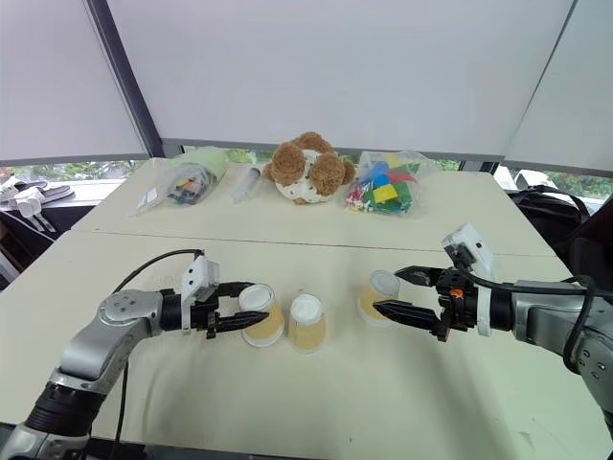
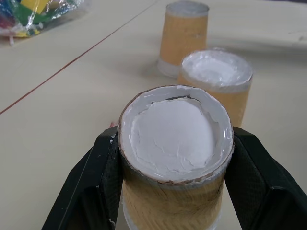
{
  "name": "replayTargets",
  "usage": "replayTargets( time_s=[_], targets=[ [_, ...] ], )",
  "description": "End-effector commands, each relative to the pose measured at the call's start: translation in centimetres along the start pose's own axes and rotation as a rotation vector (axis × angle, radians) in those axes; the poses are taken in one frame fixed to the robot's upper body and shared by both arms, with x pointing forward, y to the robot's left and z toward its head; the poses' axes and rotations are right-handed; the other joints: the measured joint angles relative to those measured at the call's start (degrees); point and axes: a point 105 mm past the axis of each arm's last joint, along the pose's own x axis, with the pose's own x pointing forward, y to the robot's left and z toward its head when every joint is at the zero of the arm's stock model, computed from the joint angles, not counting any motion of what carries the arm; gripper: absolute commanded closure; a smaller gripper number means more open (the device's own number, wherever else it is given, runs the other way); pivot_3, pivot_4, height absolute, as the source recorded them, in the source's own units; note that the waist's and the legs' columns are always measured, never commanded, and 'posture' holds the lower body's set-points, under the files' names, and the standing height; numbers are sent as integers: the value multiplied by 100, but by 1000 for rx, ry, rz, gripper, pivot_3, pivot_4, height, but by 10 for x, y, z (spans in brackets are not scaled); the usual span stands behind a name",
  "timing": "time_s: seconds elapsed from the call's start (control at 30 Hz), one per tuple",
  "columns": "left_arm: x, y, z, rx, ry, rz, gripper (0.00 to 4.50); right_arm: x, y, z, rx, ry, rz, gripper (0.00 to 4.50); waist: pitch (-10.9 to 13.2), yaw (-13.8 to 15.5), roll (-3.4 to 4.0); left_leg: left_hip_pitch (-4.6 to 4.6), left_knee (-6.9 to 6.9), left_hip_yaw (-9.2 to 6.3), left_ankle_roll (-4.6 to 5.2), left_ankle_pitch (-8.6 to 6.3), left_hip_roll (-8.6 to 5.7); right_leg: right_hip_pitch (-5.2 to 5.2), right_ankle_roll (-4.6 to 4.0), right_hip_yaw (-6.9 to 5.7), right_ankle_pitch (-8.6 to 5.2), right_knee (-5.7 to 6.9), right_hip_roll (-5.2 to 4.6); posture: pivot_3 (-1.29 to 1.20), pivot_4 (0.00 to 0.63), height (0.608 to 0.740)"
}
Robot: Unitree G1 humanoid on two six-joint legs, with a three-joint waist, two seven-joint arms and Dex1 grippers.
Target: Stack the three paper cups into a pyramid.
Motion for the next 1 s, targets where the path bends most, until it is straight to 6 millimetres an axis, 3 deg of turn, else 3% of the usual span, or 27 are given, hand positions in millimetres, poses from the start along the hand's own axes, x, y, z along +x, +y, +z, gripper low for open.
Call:
replayTargets(
  time_s=[0.03, 0.43, 0.77, 0.9, 1.0],
  targets=[
    [5, 1, 4, 34, -26, -1, 2176, -3, 5, 8, -41, -18, 8, 0, 0, 1, 0, 0, 0, 1, 0, 0, 0, 0, 0, 0, 0, 0, 0, 0, 150, 740],
    [24, -2, 5, 57, -56, -38, 2176, -4, 22, 2, -5, 10, 78, 0, 0, 21, 0, 0, 1, -1, 0, 0, -2, 3, 0, 0, 0, 0, -1, 0, 150, 740],
    [29, -5, 3, 45, -64, -51, 2176, -4, 22, -2, -12, 16, 66, 0, 0, 10, 0, 0, 2, -1, 0, 0, -1, 3, 0, 0, 0, 0, 0, 0, 150, 740],
    [28, -5, 3, 42, -60, -55, 174, -4, 21, -3, -11, 19, 63, 0, 0, 9, 0, 0, 2, -1, 0, 0, -2, 3, 0, 0, 0, 0, 0, 0, 150, 740],
    [27, -7, 2, 48, -46, -57, 29, -4, 20, -4, -12, 19, 57, 0, 0, 6, 0, 0, 2, -1, 0, 0, -2, 3, 0, 1, 0, -1, 0, 0, 150, 740]
  ],
)
